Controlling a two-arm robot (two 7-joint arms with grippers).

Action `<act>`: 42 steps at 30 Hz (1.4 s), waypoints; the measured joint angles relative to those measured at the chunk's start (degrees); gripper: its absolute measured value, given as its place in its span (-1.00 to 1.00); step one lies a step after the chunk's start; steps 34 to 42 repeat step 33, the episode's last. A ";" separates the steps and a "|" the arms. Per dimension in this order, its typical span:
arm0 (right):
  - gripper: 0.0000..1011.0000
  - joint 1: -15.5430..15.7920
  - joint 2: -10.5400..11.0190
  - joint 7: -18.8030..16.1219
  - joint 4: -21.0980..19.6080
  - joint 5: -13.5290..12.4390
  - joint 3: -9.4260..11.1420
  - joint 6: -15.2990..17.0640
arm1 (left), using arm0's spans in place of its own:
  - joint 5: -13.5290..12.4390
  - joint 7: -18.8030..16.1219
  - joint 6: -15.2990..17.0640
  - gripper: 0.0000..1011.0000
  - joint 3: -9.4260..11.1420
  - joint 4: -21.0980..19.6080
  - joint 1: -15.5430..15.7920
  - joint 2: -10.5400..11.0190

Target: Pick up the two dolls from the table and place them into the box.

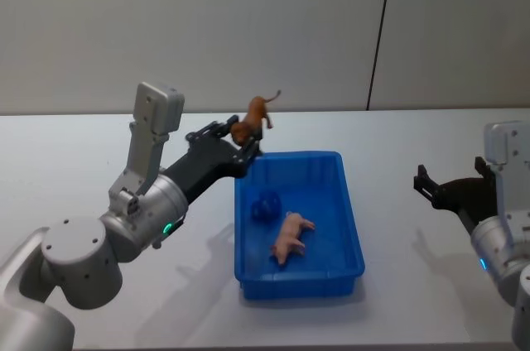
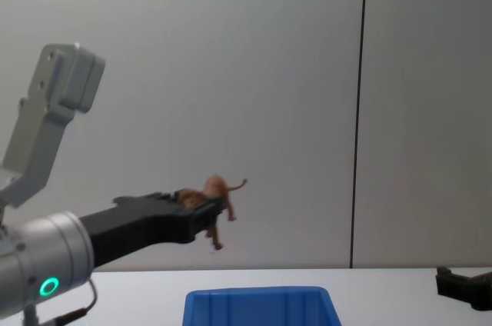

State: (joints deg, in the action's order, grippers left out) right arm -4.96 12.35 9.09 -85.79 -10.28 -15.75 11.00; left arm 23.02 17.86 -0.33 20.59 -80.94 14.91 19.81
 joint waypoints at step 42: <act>0.98 0.00 0.00 0.00 0.00 0.00 0.00 0.00 | 6.61 27.77 -1.41 0.98 1.50 10.37 9.47 -5.09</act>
